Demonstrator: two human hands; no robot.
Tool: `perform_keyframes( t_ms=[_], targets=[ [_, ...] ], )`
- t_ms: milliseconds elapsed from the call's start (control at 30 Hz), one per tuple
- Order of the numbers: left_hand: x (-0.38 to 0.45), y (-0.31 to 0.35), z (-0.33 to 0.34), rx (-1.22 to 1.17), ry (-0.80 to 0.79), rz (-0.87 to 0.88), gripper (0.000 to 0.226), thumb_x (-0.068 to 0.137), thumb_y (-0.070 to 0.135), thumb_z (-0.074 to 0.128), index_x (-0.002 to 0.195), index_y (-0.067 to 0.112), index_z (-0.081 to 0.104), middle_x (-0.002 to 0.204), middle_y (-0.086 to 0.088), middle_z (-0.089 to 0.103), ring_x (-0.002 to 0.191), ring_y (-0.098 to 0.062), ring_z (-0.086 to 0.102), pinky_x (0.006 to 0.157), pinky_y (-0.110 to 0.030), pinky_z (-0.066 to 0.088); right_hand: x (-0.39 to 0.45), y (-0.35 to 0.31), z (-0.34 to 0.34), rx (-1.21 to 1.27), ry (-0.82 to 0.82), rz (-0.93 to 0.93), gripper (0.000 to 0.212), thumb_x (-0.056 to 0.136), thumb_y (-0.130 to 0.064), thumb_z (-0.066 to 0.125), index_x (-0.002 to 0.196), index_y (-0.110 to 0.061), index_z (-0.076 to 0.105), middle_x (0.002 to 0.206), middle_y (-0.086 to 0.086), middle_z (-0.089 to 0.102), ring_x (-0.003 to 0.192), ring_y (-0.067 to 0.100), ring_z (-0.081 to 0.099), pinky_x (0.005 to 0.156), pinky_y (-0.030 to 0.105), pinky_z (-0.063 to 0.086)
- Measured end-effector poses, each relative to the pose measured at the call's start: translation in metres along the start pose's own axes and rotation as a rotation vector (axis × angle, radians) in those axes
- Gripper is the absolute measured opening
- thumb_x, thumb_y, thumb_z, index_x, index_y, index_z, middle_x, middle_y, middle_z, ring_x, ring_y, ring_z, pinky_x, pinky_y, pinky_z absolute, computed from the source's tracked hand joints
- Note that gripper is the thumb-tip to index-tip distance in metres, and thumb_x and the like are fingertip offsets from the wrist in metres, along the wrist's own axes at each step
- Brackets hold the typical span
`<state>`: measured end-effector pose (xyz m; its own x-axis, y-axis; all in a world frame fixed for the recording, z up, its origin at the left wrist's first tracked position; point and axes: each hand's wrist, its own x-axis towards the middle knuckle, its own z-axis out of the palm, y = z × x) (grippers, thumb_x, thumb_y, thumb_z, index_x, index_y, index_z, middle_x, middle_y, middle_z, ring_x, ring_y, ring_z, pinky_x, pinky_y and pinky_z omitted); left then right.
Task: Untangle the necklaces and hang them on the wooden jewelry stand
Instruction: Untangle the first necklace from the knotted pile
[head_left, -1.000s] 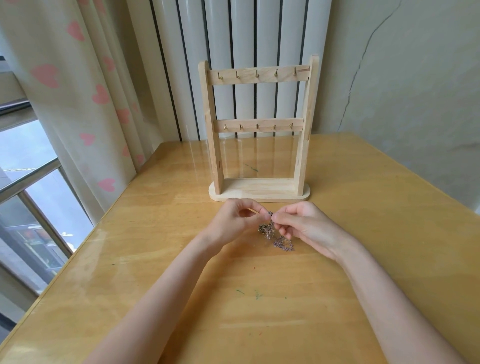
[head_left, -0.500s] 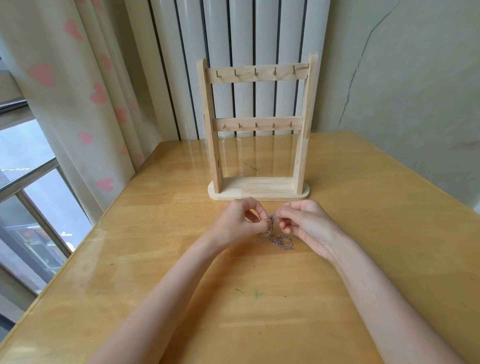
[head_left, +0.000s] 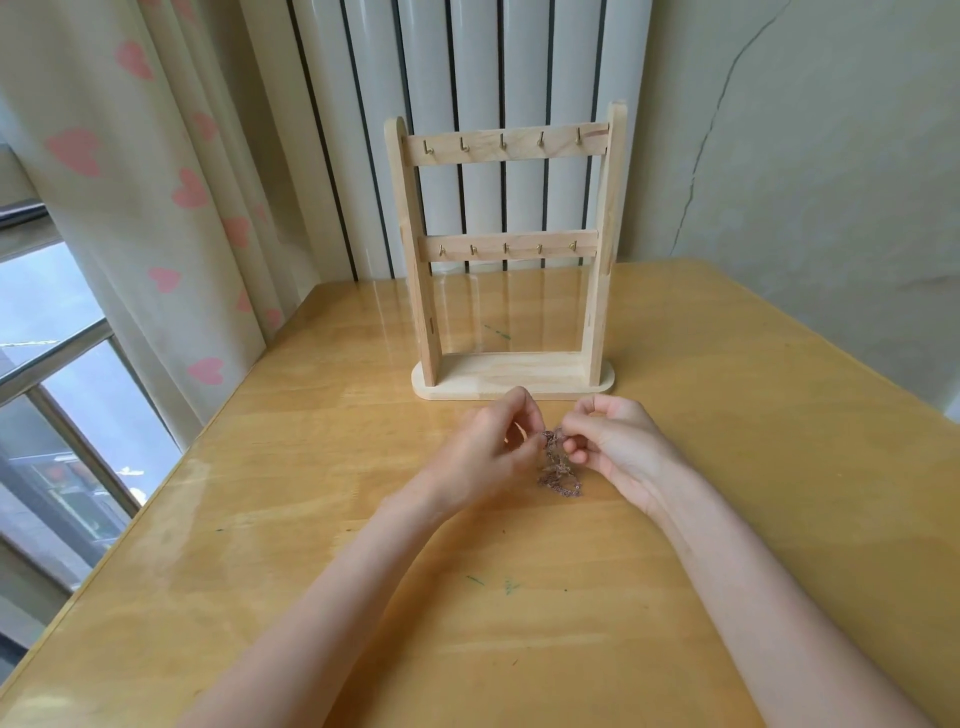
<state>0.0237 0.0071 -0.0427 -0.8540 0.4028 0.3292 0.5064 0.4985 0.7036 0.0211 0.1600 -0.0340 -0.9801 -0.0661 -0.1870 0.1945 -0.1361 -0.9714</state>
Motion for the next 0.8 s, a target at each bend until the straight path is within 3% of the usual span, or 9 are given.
perform_keyframes(
  t_ms=[67, 200, 267, 433, 633, 700, 800],
  targets=[
    [-0.001, 0.001, 0.0, 0.132, -0.001, 0.062, 0.016, 0.085, 0.003, 0.053, 0.085, 0.017, 0.046, 0.072, 0.012, 0.049, 0.06, -0.002, 0.045, 0.058, -0.012, 0.035, -0.001, -0.001, -0.002, 0.11, -0.048, 0.029, 0.028, 0.08, 0.014, 0.049, 0.068, -0.01, 0.044, 0.057, 0.005, 0.051, 0.051, 0.013, 0.044, 0.041, 0.017, 0.036],
    [-0.001, 0.0, -0.001, 0.215, 0.056, 0.097, 0.011, 0.085, 0.003, 0.054, 0.095, 0.007, 0.058, 0.081, 0.006, 0.052, 0.066, -0.006, 0.049, 0.063, -0.013, 0.038, -0.001, 0.0, -0.002, 0.202, -0.134, 0.056, 0.027, 0.082, 0.014, 0.049, 0.07, -0.01, 0.045, 0.061, 0.008, 0.053, 0.052, 0.013, 0.046, 0.042, 0.018, 0.036],
    [0.0, -0.001, -0.002, 0.179, 0.091, 0.052, 0.011, 0.084, 0.004, 0.056, 0.091, 0.009, 0.063, 0.083, 0.002, 0.058, 0.069, -0.014, 0.056, 0.069, -0.02, 0.045, -0.001, -0.001, -0.004, 0.209, -0.156, 0.04, 0.025, 0.082, 0.014, 0.051, 0.074, -0.009, 0.046, 0.062, 0.009, 0.055, 0.052, 0.013, 0.047, 0.043, 0.018, 0.038],
    [0.001, 0.0, -0.008, -0.026, 0.125, -0.053, 0.021, 0.085, 0.004, 0.058, 0.075, 0.023, 0.059, 0.074, 0.009, 0.06, 0.061, -0.007, 0.058, 0.068, -0.027, 0.052, -0.004, -0.006, -0.006, 0.192, -0.223, 0.001, 0.018, 0.081, 0.011, 0.058, 0.084, -0.005, 0.053, 0.062, 0.006, 0.056, 0.054, 0.012, 0.05, 0.046, 0.018, 0.043],
    [0.001, 0.003, -0.009, -0.253, 0.081, -0.139, 0.02, 0.088, 0.0, 0.056, 0.076, 0.016, 0.059, 0.072, -0.001, 0.061, 0.065, -0.014, 0.058, 0.068, -0.03, 0.052, -0.004, -0.003, -0.001, -0.202, -0.107, -0.076, 0.014, 0.08, 0.009, 0.058, 0.081, -0.004, 0.065, 0.065, 0.008, 0.056, 0.056, 0.012, 0.048, 0.055, 0.021, 0.042],
    [-0.001, 0.003, -0.006, -0.299, 0.044, -0.158, 0.02, 0.089, -0.001, 0.054, 0.078, 0.014, 0.059, 0.074, -0.003, 0.06, 0.066, -0.012, 0.057, 0.065, -0.024, 0.052, -0.005, -0.001, 0.002, -0.361, -0.035, -0.134, 0.017, 0.079, 0.006, 0.059, 0.073, -0.008, 0.067, 0.061, 0.005, 0.055, 0.054, 0.012, 0.046, 0.056, 0.021, 0.04],
    [-0.001, -0.001, -0.005, -0.345, 0.033, -0.194, 0.017, 0.089, -0.001, 0.053, 0.08, 0.012, 0.057, 0.076, -0.003, 0.058, 0.066, -0.01, 0.057, 0.066, -0.027, 0.054, -0.005, -0.001, 0.002, -0.309, -0.045, -0.117, 0.013, 0.079, 0.005, 0.056, 0.071, 0.0, 0.066, 0.057, 0.002, 0.053, 0.055, 0.011, 0.045, 0.055, 0.023, 0.037]
  ],
)
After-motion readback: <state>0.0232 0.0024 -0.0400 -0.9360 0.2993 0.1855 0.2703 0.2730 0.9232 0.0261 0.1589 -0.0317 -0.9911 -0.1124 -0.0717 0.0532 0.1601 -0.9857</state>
